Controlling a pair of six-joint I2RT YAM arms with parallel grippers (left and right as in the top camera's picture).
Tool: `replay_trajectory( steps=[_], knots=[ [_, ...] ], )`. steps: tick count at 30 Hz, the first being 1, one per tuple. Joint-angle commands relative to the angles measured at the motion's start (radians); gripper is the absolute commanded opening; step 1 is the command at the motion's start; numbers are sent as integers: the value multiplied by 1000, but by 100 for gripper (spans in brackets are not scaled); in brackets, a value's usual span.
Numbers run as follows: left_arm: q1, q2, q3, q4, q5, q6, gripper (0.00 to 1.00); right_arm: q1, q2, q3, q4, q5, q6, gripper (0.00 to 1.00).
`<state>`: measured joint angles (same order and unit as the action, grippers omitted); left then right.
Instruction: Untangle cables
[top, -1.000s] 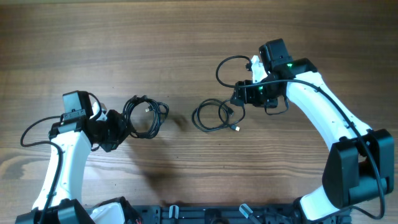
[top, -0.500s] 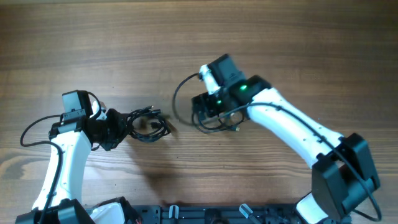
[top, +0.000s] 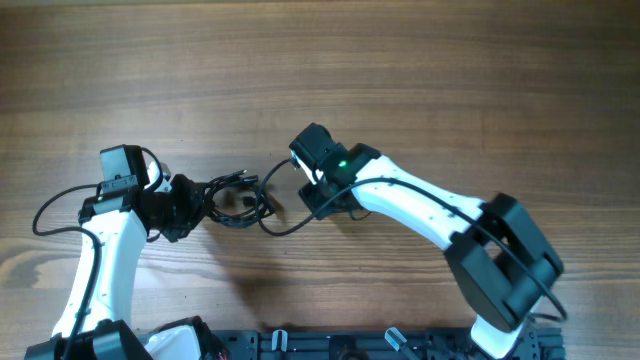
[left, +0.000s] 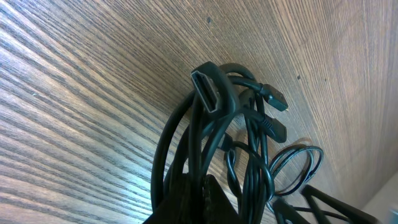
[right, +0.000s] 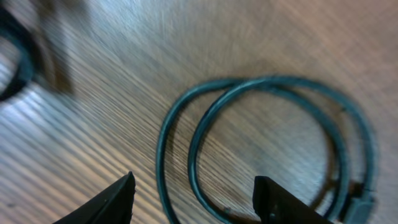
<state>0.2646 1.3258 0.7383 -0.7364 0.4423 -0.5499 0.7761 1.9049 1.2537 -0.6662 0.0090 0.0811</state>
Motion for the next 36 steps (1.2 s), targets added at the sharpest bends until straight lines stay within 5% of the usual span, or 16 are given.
replay_trajectory(
  steps=[1, 3, 5, 6, 14, 22, 28, 36],
  knots=[
    [1, 4, 0, 3, 8, 19, 13, -1, 71, 14, -16, 17, -3, 60],
    [1, 4, 0, 3, 8, 19, 13, -1, 100, 14, -21, 22, -7, 48],
    [1, 4, 0, 3, 8, 19, 13, -1, 108, 14, -35, 29, -23, 13],
    [1, 4, 0, 3, 8, 19, 14, -2, 108, 14, -43, 30, -27, 4],
    [1, 4, 0, 3, 8, 19, 16, -53, 0, 120, -156, 118, -12, 4],
    [1, 4, 0, 3, 8, 19, 17, -283, -187, 128, -210, 338, 134, 4],
    [1, 4, 0, 3, 8, 19, 17, -500, -194, 127, -206, 158, 184, 4],
    [1, 4, 0, 3, 8, 19, 17, -705, -194, 108, -199, 217, 238, 4]
  ],
)
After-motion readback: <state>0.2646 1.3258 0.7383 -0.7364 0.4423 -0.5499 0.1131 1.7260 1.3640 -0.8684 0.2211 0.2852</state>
